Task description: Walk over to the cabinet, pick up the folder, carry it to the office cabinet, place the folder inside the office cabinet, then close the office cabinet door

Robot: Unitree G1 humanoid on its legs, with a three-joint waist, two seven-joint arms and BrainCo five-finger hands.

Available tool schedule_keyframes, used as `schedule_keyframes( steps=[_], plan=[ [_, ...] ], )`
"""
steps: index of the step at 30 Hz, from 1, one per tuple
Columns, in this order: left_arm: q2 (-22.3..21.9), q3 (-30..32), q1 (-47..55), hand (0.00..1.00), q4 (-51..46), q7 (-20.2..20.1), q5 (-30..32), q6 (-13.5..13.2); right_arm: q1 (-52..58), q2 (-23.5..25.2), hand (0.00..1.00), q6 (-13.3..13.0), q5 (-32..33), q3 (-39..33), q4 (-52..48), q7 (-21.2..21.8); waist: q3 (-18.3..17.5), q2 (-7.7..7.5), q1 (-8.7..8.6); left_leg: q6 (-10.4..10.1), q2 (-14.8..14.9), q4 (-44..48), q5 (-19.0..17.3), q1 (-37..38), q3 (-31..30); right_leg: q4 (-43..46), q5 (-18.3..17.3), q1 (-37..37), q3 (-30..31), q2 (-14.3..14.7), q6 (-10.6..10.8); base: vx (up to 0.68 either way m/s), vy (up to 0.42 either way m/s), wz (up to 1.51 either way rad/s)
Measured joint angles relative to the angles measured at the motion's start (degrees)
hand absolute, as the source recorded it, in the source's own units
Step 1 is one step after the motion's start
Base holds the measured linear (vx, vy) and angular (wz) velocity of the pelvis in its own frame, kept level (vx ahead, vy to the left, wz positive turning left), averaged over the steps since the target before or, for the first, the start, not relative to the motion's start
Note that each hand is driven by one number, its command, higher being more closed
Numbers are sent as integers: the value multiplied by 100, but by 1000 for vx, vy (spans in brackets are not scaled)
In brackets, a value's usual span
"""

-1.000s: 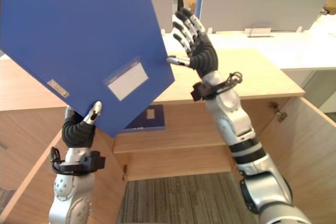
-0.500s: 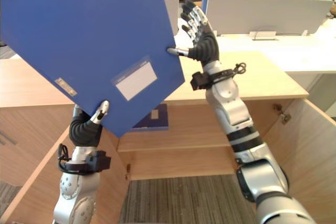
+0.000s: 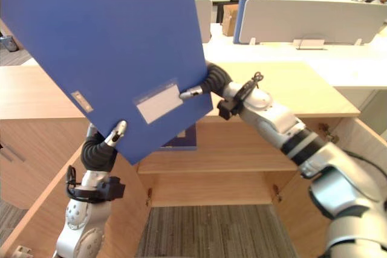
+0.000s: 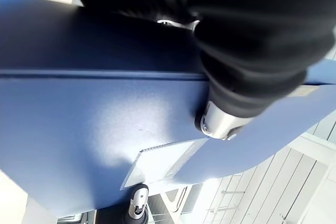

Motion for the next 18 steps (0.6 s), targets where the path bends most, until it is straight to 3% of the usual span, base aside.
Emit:
schedule_keyframes(
  steps=[3, 6, 7, 12, 15, 18],
  plan=[
    [229, -116, -145, 100, 138, 0, -52, -12, -65, -390, 100, 187, 84, 256, -144, 9, -31, -3, 46, -1, 1, 3, 0, -3, -1, 18, 3, -1, 1, 2, 0, 0, 0, 0],
    [348, -138, -197, 100, 139, -1, -57, -63, -65, -545, 100, 207, 83, 249, -296, 14, -78, -3, 58, -4, 5, 6, -3, -17, -1, 36, 4, -17, 4, 6, -1, 0, 0, 0],
    [369, -154, -197, 0, 150, -1, -63, -85, -65, -551, 100, 206, 82, 229, -320, 15, -124, -4, 60, -11, 8, 22, -8, -27, 0, 36, 3, -28, 9, 9, -1, 0, 0, 0],
    [302, -195, -201, 0, 369, -2, -412, -226, 39, -549, 100, 178, 23, -55, -608, 86, -142, 8, 75, -15, 28, 25, -11, -47, 7, 62, -5, -62, 44, 24, -12, 0, 0, 0],
    [497, -545, -200, 0, 943, -109, -575, -214, 185, -523, 100, 143, -445, -351, -757, 145, -151, 23, 71, -15, 37, 25, -11, -61, 38, 121, -21, -123, 80, 24, -24, -11, 3, -5],
    [912, -1179, -144, 0, 1653, -659, -626, 233, 305, -522, 100, 214, -1074, -432, -839, 407, -153, 24, 6, -17, 59, 25, -8, -90, 101, 182, -23, -212, 147, 32, -26, -12, 4, -11]
  ],
)
